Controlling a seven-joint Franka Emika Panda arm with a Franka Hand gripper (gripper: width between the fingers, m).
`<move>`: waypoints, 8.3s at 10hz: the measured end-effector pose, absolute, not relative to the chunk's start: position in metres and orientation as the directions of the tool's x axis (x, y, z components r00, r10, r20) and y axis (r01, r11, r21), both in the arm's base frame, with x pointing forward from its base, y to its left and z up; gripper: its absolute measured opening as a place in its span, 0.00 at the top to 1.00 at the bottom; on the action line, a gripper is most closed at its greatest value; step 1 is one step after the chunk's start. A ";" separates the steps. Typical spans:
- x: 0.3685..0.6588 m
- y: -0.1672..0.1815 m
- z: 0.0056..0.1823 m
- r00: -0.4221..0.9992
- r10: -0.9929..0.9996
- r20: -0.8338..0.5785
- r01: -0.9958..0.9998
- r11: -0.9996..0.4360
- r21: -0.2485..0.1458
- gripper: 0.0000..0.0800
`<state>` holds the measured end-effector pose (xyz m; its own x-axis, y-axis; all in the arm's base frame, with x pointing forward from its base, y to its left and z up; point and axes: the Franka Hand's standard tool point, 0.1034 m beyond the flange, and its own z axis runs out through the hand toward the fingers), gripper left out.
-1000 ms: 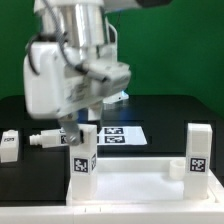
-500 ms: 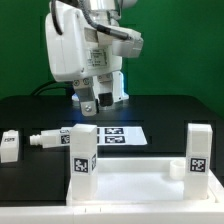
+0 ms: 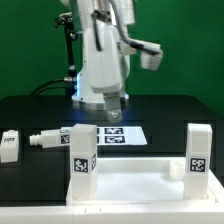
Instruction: Assemble desk
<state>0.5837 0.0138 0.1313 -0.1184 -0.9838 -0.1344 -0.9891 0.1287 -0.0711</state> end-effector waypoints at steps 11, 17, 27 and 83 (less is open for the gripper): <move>0.534 0.044 0.047 -0.165 -0.985 -0.053 -0.986 0.163 0.037 0.19; 0.526 0.045 0.024 -0.136 -0.991 -0.011 -0.990 0.135 0.042 0.19; 0.511 0.042 0.013 -0.134 -0.991 0.012 -0.990 0.135 0.037 0.73; 0.648 0.029 0.053 0.123 0.979 -0.162 0.991 -0.113 0.070 0.92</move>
Offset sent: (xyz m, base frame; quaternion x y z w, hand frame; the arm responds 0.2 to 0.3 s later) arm 0.0000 0.0000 0.0000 0.0000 0.0000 0.0000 1.0000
